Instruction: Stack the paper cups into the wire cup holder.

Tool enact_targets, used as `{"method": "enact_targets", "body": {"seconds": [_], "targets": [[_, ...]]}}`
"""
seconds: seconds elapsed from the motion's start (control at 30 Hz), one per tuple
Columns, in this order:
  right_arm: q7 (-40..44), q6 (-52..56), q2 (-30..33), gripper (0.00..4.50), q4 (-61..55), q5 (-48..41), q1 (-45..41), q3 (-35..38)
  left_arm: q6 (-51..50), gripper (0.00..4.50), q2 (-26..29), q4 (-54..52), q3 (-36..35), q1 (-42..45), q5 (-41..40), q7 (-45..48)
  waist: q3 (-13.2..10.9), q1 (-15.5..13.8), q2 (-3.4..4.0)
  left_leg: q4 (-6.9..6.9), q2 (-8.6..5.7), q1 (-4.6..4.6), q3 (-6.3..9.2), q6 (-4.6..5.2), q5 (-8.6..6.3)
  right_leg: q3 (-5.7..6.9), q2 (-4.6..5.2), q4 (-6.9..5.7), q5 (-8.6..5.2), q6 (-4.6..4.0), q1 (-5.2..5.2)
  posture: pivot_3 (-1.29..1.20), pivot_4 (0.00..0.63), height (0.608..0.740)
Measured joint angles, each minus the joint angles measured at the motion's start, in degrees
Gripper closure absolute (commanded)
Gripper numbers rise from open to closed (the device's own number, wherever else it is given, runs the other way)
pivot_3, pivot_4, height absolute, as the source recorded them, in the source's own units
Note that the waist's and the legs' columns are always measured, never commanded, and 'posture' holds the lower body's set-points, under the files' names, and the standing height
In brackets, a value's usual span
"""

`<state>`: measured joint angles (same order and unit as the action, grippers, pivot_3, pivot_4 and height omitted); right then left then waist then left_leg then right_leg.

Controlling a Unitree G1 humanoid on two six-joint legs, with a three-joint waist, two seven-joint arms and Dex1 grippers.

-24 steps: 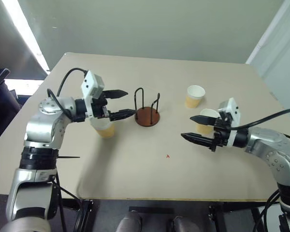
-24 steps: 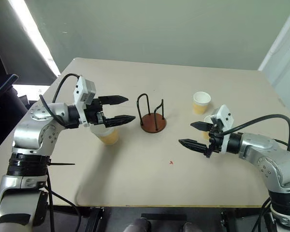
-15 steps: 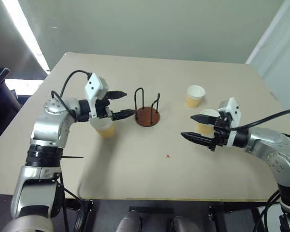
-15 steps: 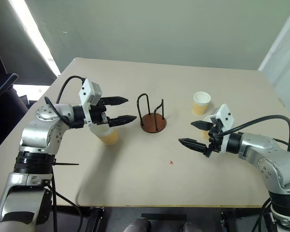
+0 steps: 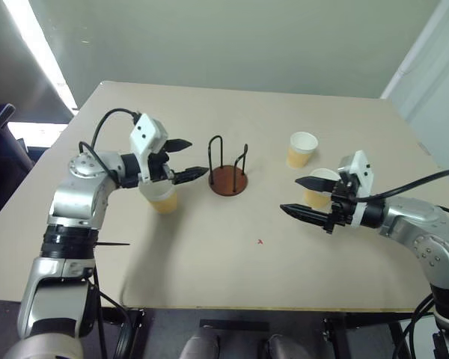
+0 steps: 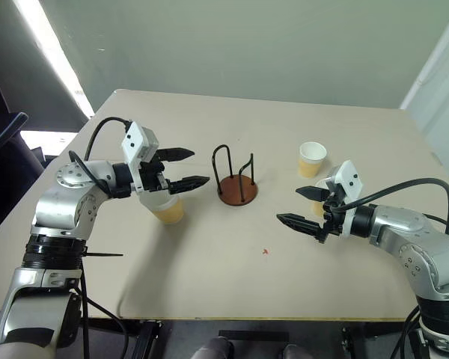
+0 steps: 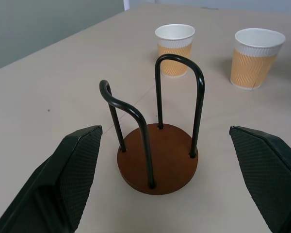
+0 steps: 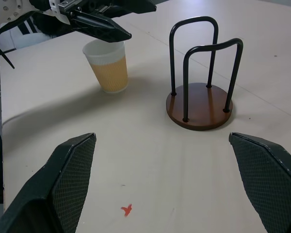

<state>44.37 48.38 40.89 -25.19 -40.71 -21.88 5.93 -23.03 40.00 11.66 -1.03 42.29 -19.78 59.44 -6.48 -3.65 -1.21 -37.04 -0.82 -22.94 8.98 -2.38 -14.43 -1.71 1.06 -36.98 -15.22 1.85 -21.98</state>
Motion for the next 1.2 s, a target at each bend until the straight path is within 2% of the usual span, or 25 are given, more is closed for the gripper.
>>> {"method": "enact_targets", "body": {"seconds": [1.2], "targets": [[1.76,-0.01,1.25,0.01,1.02,0.48,-0.53,-0.36,-1.10,0.00,0.57,-1.76,-1.33,-2.24,-0.96,-2.09,0.00,0.00,0.00,-0.01,0.00,0.00,-0.01,0.01,0.00,0.00,0.00,-0.01,0.00,0.00,0.00,0.00,0.150,0.740]]}}
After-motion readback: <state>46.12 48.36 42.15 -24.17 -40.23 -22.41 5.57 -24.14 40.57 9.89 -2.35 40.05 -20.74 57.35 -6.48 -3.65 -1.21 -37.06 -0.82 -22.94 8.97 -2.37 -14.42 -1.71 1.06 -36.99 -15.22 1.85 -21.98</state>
